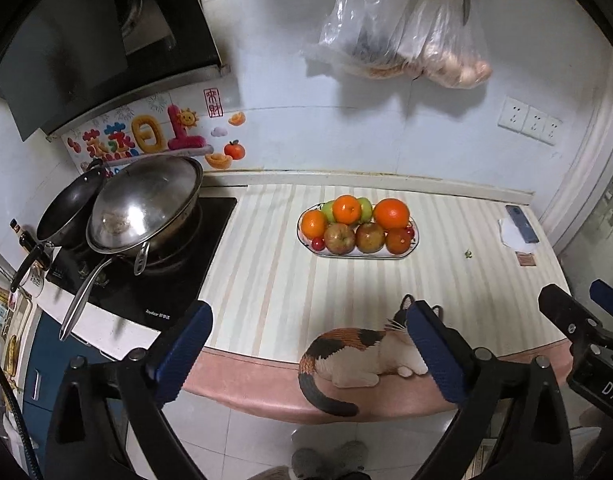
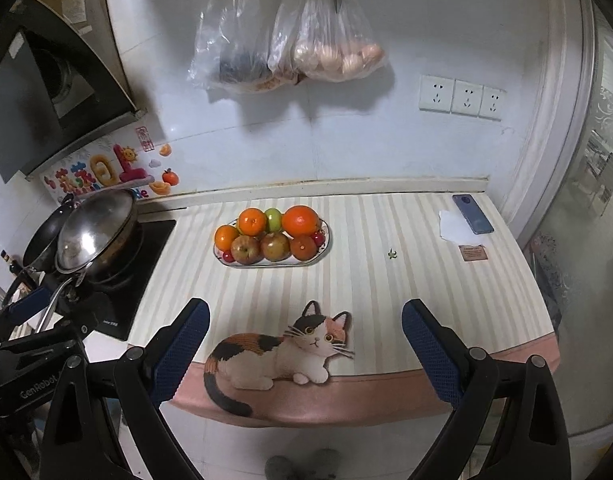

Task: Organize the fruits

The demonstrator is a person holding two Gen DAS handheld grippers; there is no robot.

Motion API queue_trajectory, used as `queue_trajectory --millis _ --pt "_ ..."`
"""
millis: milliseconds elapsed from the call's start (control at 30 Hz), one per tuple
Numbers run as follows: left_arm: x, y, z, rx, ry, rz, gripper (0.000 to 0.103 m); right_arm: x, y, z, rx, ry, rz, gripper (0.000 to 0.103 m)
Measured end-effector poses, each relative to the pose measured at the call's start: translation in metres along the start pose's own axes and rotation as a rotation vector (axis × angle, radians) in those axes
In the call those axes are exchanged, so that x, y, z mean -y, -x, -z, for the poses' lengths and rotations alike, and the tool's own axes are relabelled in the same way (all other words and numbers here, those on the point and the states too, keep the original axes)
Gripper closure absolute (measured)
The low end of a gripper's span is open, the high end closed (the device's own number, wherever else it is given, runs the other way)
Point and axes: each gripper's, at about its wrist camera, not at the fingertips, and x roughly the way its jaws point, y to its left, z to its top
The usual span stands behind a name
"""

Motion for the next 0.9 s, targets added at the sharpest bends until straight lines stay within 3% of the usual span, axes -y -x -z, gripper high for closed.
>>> queue_trajectory --millis 333,900 --pt "-0.003 -0.039 -0.015 -0.044 -0.009 -0.015 0.003 -0.008 -0.056 -0.013 -0.065 -0.002 0.003 0.004" --pt "0.001 -0.05 -0.018 -0.067 -0.006 0.005 0.003 -0.011 -0.071 -0.013 -0.095 0.008 0.001 0.004"
